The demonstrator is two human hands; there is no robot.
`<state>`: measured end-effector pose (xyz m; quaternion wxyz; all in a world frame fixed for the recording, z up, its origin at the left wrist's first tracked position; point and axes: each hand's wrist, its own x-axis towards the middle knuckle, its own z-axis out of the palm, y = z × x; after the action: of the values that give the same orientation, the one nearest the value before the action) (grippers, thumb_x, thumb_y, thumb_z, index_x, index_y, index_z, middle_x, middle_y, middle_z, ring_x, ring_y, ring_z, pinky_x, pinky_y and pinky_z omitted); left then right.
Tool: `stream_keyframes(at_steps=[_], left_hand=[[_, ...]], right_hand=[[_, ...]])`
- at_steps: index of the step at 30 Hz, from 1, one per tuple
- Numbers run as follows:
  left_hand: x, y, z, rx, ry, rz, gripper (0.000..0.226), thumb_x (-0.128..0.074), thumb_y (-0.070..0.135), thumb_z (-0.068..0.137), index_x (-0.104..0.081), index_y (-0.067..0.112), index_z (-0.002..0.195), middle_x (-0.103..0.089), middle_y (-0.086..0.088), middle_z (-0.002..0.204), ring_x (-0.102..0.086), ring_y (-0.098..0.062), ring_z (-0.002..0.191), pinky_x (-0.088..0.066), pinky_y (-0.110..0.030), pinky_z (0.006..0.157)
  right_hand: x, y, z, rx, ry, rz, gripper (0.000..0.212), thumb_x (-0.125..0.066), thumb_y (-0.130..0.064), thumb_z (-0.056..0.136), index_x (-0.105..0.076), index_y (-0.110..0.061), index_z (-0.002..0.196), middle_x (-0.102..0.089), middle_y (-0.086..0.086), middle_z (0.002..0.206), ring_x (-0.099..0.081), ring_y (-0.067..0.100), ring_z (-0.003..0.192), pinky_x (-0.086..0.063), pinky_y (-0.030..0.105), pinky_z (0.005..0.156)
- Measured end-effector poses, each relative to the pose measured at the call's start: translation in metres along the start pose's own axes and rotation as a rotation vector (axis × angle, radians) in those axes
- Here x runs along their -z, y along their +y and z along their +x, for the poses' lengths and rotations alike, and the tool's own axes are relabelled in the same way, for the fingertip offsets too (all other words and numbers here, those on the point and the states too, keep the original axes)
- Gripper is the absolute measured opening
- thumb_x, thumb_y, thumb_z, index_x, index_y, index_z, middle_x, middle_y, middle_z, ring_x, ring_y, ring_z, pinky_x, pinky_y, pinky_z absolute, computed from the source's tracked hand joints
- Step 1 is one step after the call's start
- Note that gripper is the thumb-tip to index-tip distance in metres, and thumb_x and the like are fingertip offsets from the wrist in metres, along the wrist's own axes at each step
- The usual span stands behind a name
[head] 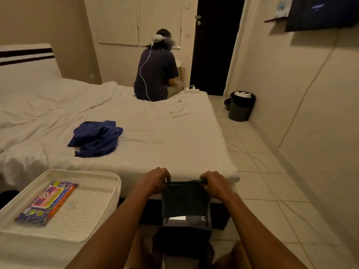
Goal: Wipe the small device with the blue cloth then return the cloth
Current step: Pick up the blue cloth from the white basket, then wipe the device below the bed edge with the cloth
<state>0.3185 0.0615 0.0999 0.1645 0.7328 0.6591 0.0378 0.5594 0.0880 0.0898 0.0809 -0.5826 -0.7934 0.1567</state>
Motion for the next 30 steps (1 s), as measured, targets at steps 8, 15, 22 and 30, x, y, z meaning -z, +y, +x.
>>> stream_keyframes(at_steps=[8, 15, 22, 30], left_hand=[[-0.074, 0.006, 0.034, -0.045, -0.243, -0.046, 0.031, -0.072, 0.014, 0.084, -0.070, 0.013, 0.116, -0.070, -0.009, 0.114, -0.065, -0.027, 0.107, -0.049, -0.033, 0.084], [-0.129, -0.007, 0.069, -0.006, -0.203, -0.134, 0.026, -0.077, 0.016, 0.080, -0.075, 0.015, 0.106, -0.073, -0.007, 0.108, -0.068, -0.023, 0.101, -0.050, -0.028, 0.081], [-0.177, -0.024, 0.113, 0.056, -0.041, -0.240, 0.027, -0.076, 0.023, 0.083, -0.070, 0.017, 0.109, -0.068, -0.009, 0.113, -0.062, -0.028, 0.109, -0.048, -0.035, 0.087], [-0.215, -0.029, 0.153, 0.060, 0.087, -0.347, 0.020, -0.075, 0.027, 0.083, -0.074, 0.015, 0.099, -0.073, -0.008, 0.097, -0.068, -0.026, 0.092, -0.050, -0.035, 0.075]], right_hand=[[-0.054, 0.055, -0.010, -0.074, -0.166, 0.016, 0.017, -0.066, -0.016, 0.091, -0.073, -0.013, 0.106, -0.072, 0.009, 0.105, -0.067, 0.025, 0.096, -0.048, 0.031, 0.072], [-0.099, 0.089, 0.019, -0.130, -0.239, -0.044, 0.021, -0.064, -0.025, 0.093, -0.070, -0.021, 0.113, -0.069, 0.006, 0.112, -0.065, 0.025, 0.104, -0.052, 0.036, 0.080], [-0.139, 0.115, 0.069, -0.214, -0.196, -0.064, 0.021, -0.059, -0.031, 0.095, -0.062, -0.016, 0.110, -0.065, 0.009, 0.113, -0.062, 0.029, 0.104, -0.054, 0.043, 0.085], [-0.186, 0.142, 0.090, -0.348, -0.089, -0.016, 0.017, -0.050, -0.028, 0.099, -0.061, -0.014, 0.099, -0.068, 0.011, 0.103, -0.066, 0.030, 0.093, -0.056, 0.043, 0.079]])
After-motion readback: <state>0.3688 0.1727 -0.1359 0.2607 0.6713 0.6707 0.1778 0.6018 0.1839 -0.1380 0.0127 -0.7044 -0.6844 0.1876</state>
